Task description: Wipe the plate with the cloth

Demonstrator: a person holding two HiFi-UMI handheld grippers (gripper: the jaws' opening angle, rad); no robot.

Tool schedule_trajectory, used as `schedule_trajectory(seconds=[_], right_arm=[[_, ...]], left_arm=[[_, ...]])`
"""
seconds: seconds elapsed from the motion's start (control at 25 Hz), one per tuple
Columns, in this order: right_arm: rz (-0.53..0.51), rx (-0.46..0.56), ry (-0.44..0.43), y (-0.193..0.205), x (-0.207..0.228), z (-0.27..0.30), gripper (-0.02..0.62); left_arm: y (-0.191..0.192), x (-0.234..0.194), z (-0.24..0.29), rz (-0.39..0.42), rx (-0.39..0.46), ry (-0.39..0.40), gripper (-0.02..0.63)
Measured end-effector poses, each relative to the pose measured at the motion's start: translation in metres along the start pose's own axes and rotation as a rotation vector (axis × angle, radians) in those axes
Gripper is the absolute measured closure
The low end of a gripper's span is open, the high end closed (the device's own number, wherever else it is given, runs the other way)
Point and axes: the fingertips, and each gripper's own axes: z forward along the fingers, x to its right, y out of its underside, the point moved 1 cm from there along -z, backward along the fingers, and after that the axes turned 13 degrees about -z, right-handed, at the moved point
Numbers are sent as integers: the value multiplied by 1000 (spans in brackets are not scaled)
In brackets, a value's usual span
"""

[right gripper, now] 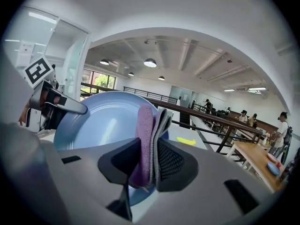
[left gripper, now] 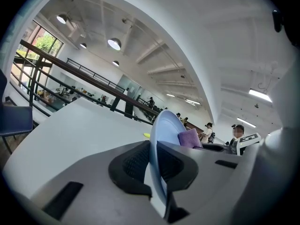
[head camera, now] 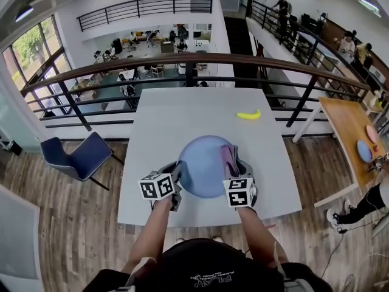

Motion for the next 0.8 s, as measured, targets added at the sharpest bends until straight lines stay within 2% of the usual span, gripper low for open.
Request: schedule_trajectory(seconds=[0.28,0.44,0.56,0.8], right_arm=[[7,-11,5,0,-3,2,489],[21,25,-26,-11,-1,-9,489],[38,76,-80,-27,-13,-15,489],[21,122,-213,-50,-69,-15,489]], left_arm=[[-1,-5,-1,1,-4,-6,572],[-4,2,-1,-1,2,-10,574],[-7,1,-2,-2,6,-11,574],[-6,-2,0,-6,0,-17,574]])
